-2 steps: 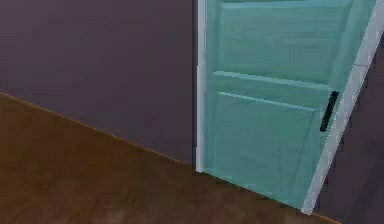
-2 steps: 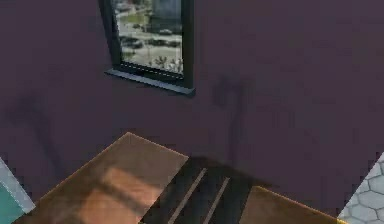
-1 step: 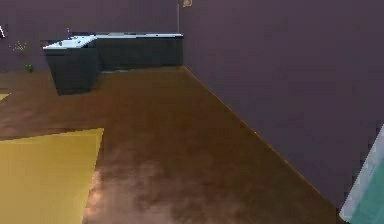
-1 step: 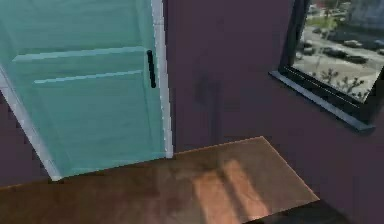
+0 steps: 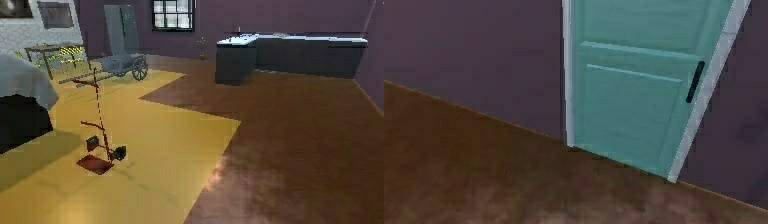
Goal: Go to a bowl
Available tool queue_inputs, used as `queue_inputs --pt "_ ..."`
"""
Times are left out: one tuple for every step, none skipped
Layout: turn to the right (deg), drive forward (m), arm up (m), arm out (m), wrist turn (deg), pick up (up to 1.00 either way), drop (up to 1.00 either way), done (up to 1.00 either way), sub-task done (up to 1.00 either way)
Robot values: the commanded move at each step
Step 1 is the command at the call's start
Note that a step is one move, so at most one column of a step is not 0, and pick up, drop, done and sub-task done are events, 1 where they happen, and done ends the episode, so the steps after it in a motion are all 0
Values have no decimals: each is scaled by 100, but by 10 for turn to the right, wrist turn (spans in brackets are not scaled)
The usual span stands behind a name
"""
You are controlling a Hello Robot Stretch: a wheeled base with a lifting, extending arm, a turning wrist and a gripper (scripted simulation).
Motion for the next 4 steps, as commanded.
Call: queue_inputs --pt "0 100 0 0 0 0 0 0 0" --pt "-30 0 0 0 0 0 0 0 0" --pt "0 70 0 0 0 0 0 0 0" --pt "0 100 0 0 0 0 0 0 0"
